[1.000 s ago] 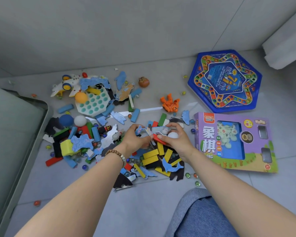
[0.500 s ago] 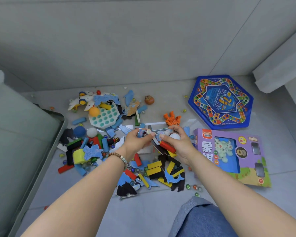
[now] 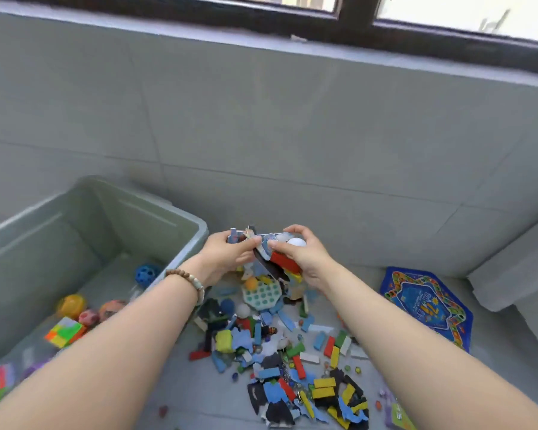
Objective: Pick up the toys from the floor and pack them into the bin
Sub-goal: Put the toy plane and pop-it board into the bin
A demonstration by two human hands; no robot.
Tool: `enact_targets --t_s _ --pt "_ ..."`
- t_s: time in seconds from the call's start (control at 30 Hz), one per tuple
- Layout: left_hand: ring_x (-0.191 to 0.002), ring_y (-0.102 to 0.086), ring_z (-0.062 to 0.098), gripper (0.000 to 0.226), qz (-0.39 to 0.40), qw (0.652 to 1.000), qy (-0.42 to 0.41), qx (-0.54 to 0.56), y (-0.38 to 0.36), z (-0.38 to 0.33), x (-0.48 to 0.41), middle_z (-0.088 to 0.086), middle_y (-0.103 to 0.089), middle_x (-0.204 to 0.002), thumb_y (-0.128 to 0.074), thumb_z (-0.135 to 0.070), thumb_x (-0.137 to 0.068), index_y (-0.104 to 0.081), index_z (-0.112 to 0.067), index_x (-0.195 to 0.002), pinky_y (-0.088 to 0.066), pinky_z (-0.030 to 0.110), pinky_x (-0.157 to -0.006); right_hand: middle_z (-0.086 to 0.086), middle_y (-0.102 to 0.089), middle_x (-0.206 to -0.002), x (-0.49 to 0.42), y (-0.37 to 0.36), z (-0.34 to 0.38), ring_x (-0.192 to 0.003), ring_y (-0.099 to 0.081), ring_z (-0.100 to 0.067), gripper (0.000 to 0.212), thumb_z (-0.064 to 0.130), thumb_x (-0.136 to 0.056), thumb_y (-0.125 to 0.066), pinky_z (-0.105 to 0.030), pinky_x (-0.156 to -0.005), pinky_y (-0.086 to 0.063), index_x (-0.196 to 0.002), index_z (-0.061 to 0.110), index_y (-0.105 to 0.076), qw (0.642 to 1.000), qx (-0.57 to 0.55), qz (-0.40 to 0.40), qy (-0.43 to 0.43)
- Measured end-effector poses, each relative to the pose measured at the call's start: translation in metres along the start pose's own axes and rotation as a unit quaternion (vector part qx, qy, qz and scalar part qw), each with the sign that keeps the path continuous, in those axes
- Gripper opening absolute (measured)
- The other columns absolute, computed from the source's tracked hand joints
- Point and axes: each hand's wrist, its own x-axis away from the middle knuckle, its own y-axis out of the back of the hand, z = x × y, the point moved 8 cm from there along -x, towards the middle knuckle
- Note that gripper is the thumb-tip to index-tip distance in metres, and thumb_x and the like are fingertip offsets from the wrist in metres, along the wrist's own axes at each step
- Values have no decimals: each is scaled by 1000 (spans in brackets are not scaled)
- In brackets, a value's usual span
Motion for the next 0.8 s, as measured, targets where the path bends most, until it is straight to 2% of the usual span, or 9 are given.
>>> enact_targets --t_s 0.13,0.17,0.37,0.4,0.47,0.53,0.6,0.7,0.8 --pt "-78 -68 18 12 -74 997 -29 24 119 -32 33 16 -68 -92 -69 -11 -84 -66 -4 -92 -57 26 -81 -8 -62 -98 8 -123 27 -66 -59 -16 39 12 -73 -78 -23 -54 -51 -100 24 -52 997 35 64 8" --pt "-79 -68 18 10 -90 995 -30 38 149 -32 42 16 -69 -93 -69 -10 -84 -65 -4 -92 -56 26 -82 -6 -62 -96 11 -155 27 -63 -58 -15 39 12 -74 -78 -22 -51 -50 -101 24 -52 996 41 83 4" --pt "-58 -64 10 3 -201 974 3 107 291 26 82 12 -66 -81 -64 -6 -87 -65 -7 -84 -55 19 -63 -5 -57 -95 12 -308 -28 -65 -53 -11 38 12 -74 -78 -14 -50 -46 -101 19 -52 977 116 178 -8" --pt "-61 -62 12 2 -223 969 16 104 308 39 86 11 -64 -83 -64 -7 -87 -64 -7 -89 -54 19 -61 -7 -57 -97 11 -323 -43 -66 -54 -12 38 12 -74 -78 -15 -53 -48 -102 18 -53 973 126 191 -18" --pt "-73 -62 17 19 -257 961 43 98 337 66 94 11 -63 -97 -64 -13 -88 -60 -10 -107 -55 24 -65 -9 -56 -107 9 -345 -66 -78 -57 -16 39 14 -76 -76 -23 -67 -53 -109 18 -55 964 151 218 -31" --pt "-101 -60 22 38 -286 956 72 -4 364 85 102 9 -55 -121 -62 -23 -90 -53 -14 -126 -52 34 -84 -6 -51 -116 3 -353 -84 -96 -56 -18 47 23 -80 -73 -28 -79 -49 -122 21 -54 943 230 239 -27" --pt "-124 -48 22 45 -308 942 84 -102 385 95 111 8 -47 -136 -59 -25 -92 -47 -14 -134 -42 36 -100 -7 -48 -127 -5 -348 -93 -111 -51 -20 53 29 -81 -71 -29 -89 -43 -130 25 -50 921 305 242 -9" --pt "-131 -42 22 49 -311 929 83 -185 394 98 120 10 -45 -142 -56 -26 -93 -44 -10 -137 -33 29 -104 -6 -48 -135 -12 -333 -86 -120 -48 -18 52 27 -83 -70 -26 -96 -40 -130 22 -49 895 380 230 47" --pt "-134 -38 22 55 -280 921 73 -262 383 85 122 8 -39 -147 -53 -31 -94 -36 -9 -142 -30 29 -107 -2 -49 -137 -10 -318 -63 -123 -48 -17 49 26 -86 -66 -21 -99 -34 -131 18 -50 860 446 225 102"
